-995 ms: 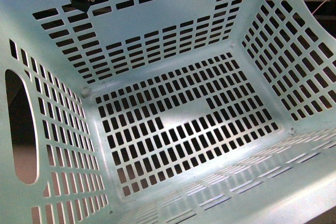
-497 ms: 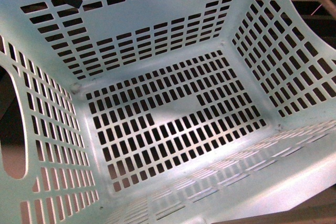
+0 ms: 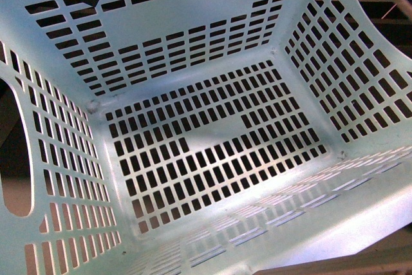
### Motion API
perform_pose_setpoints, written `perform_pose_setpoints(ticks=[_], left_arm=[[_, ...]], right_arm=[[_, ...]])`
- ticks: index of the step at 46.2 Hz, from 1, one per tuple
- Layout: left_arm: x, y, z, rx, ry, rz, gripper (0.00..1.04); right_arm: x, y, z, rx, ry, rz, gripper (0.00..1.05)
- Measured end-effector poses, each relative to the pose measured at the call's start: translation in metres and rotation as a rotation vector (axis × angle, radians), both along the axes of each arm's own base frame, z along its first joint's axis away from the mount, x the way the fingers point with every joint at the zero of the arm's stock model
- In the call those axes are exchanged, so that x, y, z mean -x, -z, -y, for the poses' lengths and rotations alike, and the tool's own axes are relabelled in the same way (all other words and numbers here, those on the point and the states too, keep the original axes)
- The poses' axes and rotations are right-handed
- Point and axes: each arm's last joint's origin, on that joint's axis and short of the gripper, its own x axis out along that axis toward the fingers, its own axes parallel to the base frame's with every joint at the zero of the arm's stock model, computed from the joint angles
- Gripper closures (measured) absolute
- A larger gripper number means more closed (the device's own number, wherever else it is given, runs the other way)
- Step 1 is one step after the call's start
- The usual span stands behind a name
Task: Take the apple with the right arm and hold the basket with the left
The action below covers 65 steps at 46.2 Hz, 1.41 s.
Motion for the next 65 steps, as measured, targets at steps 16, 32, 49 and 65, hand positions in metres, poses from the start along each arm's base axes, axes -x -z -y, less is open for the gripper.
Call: perform_pose_setpoints(ticks=[16,32,49,65], left_arm=[[0.000,0.000,0.000,0.000,0.000,0.000,0.99],[0.000,0.000,0.000,-0.002,-0.004,0.001,0.99],[0.000,0.000,0.000,0.000,-0.001,0.000,0.99],[0.000,0.000,0.000,0.000,-0.001,0.000,0.99]], right_arm=[[-0.057,0.119,0.027,0.024,-0.238,-0.375,0.09],[-0.112,0.169,-0.007,-0.015,-0.401,-0.513,0.09],[-0.154,0.168,0.004,-0.011,-0.371,-0.444,0.09],[-0.179,0.175,0.012,-0.018,-0.332,-0.425,0.09]])
